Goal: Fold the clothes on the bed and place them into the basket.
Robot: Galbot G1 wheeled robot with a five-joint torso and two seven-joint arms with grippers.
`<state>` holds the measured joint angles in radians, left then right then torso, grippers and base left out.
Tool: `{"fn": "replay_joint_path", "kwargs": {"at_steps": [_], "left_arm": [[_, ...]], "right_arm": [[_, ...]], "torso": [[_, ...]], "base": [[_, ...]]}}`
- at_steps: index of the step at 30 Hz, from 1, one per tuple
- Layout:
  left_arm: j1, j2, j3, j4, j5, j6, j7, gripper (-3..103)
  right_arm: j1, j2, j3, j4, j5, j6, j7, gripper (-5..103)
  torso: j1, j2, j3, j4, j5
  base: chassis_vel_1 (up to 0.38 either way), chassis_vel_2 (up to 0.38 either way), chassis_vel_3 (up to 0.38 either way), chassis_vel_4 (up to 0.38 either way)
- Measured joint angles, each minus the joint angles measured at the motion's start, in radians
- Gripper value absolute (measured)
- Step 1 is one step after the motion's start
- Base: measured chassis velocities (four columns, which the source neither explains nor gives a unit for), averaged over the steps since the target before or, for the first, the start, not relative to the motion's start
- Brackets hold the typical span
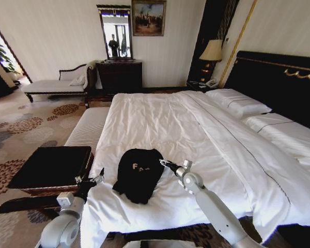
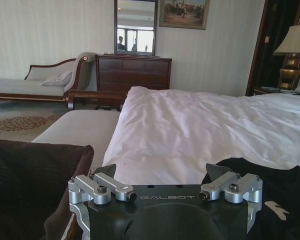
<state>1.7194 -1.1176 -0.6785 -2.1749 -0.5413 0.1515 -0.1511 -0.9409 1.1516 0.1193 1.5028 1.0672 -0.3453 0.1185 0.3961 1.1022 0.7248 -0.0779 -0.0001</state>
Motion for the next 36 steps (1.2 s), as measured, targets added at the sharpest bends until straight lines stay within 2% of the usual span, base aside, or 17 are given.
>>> {"fn": "replay_joint_path", "kwargs": {"at_steps": [2,4,7,8,11,13,17,18,20,26,29,30,34,36], "left_arm": [[-0.001,0.003,0.001,-0.001,-0.002,0.0,-0.001,100],[-0.003,0.005,0.001,-0.002,-0.002,0.001,-0.002,100],[-0.003,0.007,0.001,-0.007,-0.004,0.001,-0.004,100],[-0.003,0.007,0.001,-0.007,-0.004,0.001,-0.004,100],[0.001,0.007,-0.003,-0.01,-0.007,0.001,-0.004,100],[0.001,0.007,-0.005,-0.01,-0.007,0.001,-0.004,100],[-0.004,0.007,-0.003,-0.009,-0.008,0.001,-0.005,100],[-0.004,0.007,-0.003,-0.009,-0.008,0.001,-0.005,100],[-0.007,0.008,-0.003,-0.009,-0.014,0.002,-0.006,100],[-0.032,0.024,0.017,0.014,-0.041,0.013,-0.015,100],[-0.083,0.052,0.061,0.04,-0.128,0.036,-0.031,100],[-0.083,0.052,0.061,0.04,-0.128,0.036,-0.031,100],[-0.198,0.097,0.164,0.132,-0.249,0.053,-0.044,100],[-0.224,0.109,0.187,0.155,-0.27,0.055,-0.044,100]], "right_arm": [[0.003,0.003,-0.002,-0.01,0.001,0.0,0.0,71],[0.005,0.006,-0.003,-0.017,0.001,0.0,-0.001,71],[0.006,0.011,0.003,-0.027,0.011,0.004,-0.002,54],[0.006,0.011,0.003,-0.027,0.011,0.004,-0.002,54],[0.008,0.011,0.008,-0.032,0.022,0.008,-0.003,37],[0.008,0.013,0.008,-0.032,0.028,0.009,-0.003,37],[0.01,0.019,0.019,-0.032,0.06,0.008,-0.001,16],[0.01,0.019,0.019,-0.032,0.06,0.008,-0.001,16],[0.01,0.016,0.016,-0.032,0.061,0.009,-0.003,5],[0.008,0.009,0.015,-0.018,0.051,0.014,-0.005,1],[0.006,-0.011,0.015,0.0,0.031,0.016,-0.005,0],[0.006,-0.011,0.015,0.0,0.031,0.016,-0.005,0],[0.002,-0.037,0.016,0.019,0.002,0.019,-0.008,0],[0.0,-0.038,0.018,0.021,0.0,0.02,-0.008,0]], "torso": [[0.0,0.0,0.0,0.0,0.0],[0.0,0.0,0.0,0.0,0.0001],[0.0,0.0,0.0,0.0001,0.0001],[0.0,0.0,0.0,0.0001,0.0001],[0.0,0.0,0.0,0.0,0.0001],[0.0,0.0,0.0,0.0,0.0001],[0.0,0.0,0.0,0.0001,-0.0001],[0.0,0.0,0.0,0.0001,-0.0001],[0.0,0.0,0.0,0.0001,0.0001],[0.0,0.0,0.0,0.0002,0.0002],[0.0,0.0,0.0,0.0003,0.0001],[0.0,0.0,0.0,0.0003,0.0001],[0.0,0.0,0.0,-0.0002,-0.0001],[0.0,0.0,0.0,-0.0003,0.0]], "base": [[0.0,0.0,0.0,0.0],[0.0,0.0,0.0,0.0],[0.0,0.0,0.0,0.0],[0.0,0.0,0.0,0.0],[0.0,0.0,0.0,0.0],[0.0,0.0,0.0,0.0],[0.0,0.0,0.0,0.0],[0.0,0.0,0.0,0.0],[0.0,0.0,0.0,0.0],[0.0,0.0,0.0,0.0],[0.0,0.0,0.0,0.0],[0.0,0.0,0.0,0.0],[0.0,0.0,0.0,0.0],[0.0,0.0,0.0,0.0]]}}
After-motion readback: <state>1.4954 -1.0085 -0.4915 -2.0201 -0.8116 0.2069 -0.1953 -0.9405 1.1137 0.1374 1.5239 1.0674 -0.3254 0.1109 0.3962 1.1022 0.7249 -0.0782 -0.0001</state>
